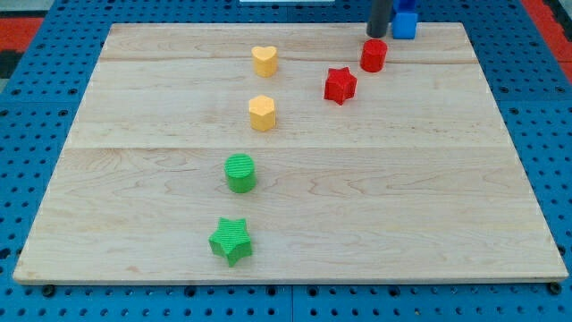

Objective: Place the red circle diagonally to the bottom left of blue triangle

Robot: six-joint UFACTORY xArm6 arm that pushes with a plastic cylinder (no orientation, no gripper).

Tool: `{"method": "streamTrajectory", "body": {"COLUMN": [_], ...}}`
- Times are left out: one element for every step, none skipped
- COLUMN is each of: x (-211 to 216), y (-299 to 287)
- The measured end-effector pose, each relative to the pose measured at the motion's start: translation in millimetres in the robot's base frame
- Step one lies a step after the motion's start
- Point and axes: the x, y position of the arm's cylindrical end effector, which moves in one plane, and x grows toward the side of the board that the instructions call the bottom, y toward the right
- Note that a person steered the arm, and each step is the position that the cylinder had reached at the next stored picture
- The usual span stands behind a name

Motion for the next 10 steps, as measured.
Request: {"method": "streamTrajectory", "body": {"x": [8.9,15.6,36.1,60.5,75.7,90.9,86.3,80.1,80.1,80.1], "y": [-9.4,-35.1,-68.2,-64.5,-68.9,-72.2,-49.1,-19.5,-18.8,-5.8]}}
